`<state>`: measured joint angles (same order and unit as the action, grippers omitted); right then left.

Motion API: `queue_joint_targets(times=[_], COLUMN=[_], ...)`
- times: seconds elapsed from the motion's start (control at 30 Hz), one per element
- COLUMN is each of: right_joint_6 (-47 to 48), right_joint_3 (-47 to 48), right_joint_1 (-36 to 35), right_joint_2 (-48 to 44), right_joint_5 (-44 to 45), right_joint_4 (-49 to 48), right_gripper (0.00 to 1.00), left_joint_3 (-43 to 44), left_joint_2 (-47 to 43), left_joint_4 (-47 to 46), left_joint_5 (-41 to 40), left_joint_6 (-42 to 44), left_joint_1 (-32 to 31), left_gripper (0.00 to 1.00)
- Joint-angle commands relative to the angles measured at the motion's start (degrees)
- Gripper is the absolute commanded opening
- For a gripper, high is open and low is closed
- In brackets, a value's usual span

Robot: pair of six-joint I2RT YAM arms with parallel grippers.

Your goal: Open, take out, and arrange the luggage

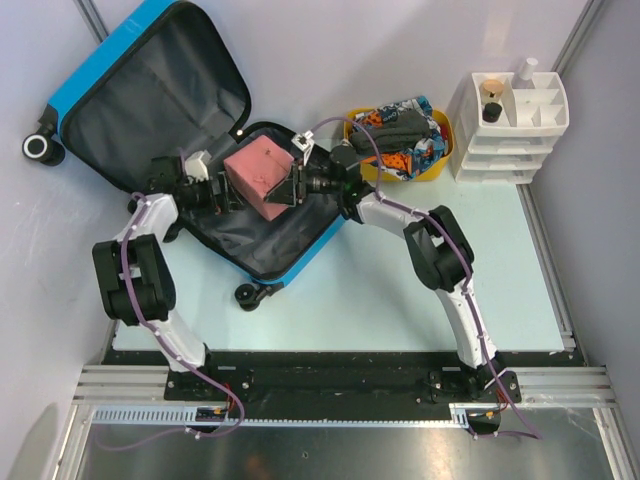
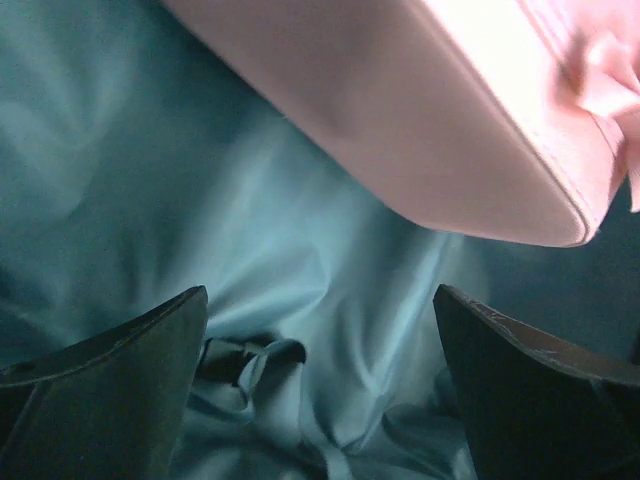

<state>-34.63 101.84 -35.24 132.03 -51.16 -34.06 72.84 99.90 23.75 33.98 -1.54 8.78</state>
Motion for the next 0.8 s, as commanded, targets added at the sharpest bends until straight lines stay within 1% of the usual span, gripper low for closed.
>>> queue_joint_targets(times=[0.0, 0.03, 0.13, 0.23, 0.27, 0.33, 0.37, 0.47, 0.53, 0.57, 0.6, 0.67, 0.7, 0.77], right_joint_6=[0.4, 0.5, 2.2, 2.4, 2.3, 2.5, 3.0, 6.7, 8.0, 8.2, 8.1, 9.2, 9.6, 9.9], right_joint_3=[4.1, 4.3, 4.9, 4.4, 4.2, 3.8, 3.7, 4.0, 4.2, 4.2, 3.8, 3.4, 3.1, 3.1], right_joint_1=[1.0, 1.1, 2.3, 3.9, 4.4, 5.7, 6.1, 7.4, 8.6, 9.0, 9.4, 10.3, 10.5, 11.1], right_joint_2=[-0.1, -0.8, -2.9, -4.5, -5.5, -6.3, -7.0, -7.4, -7.4, -7.4, -7.6, -8.1, -8.2, -8.4], right_joint_5=[-0.1, 0.5, 2.4, 3.2, 3.5, 4.0, 4.4, 6.6, 9.1, 9.6, 10.6, 11.6, 11.9, 11.8], right_joint_4=[-0.4, 0.1, 2.2, 3.2, 3.2, 3.4, 3.9, 6.7, 8.7, 8.7, 8.5, 8.4, 8.4, 8.9], right_gripper=[0.51, 0.52, 0.52, 0.53, 0.53, 0.54, 0.54, 0.56, 0.56, 0.56, 0.56, 0.57, 0.56, 0.57], left_joint_3=[0.4, 0.3, 0.7, 4.0, 4.9, 8.0, 8.9, 12.7, 15.4, 16.3, 17.0, 18.6, 18.7, 18.4], left_joint_2=[-1.9, -3.7, -9.2, -11.5, -12.1, -11.9, -10.9, -7.8, -3.9, -2.8, -0.3, 1.5, 2.4, 3.6], left_joint_4=[1.7, 1.8, 1.8, 1.8, 1.7, 1.6, 1.4, 1.5, 1.4, 1.5, 1.5, 1.5, 1.5, 1.4], left_joint_5=[-1.8, -0.1, 1.1, 1.8, 1.8, 1.9, 2.1, 1.1, 0.9, 0.7, -0.4, -2.2, -4.9, -7.3], left_joint_6=[1.1, 1.4, 3.6, 3.4, 3.6, 4.4, 4.7, 4.5, 2.9, 2.4, 1.9, 1.9, 1.9, 2.0], left_joint_1=[0.5, 0.4, -0.2, -1.0, -1.6, -4.0, -4.8, -7.8, -8.2, -9.9, -10.1, -10.5, -10.6, -10.5], left_gripper=[0.98, 0.97, 0.92, 0.82, 0.73, 0.62, 0.53, 0.41, 0.38, 0.35, 0.34, 0.34, 0.34, 0.32])
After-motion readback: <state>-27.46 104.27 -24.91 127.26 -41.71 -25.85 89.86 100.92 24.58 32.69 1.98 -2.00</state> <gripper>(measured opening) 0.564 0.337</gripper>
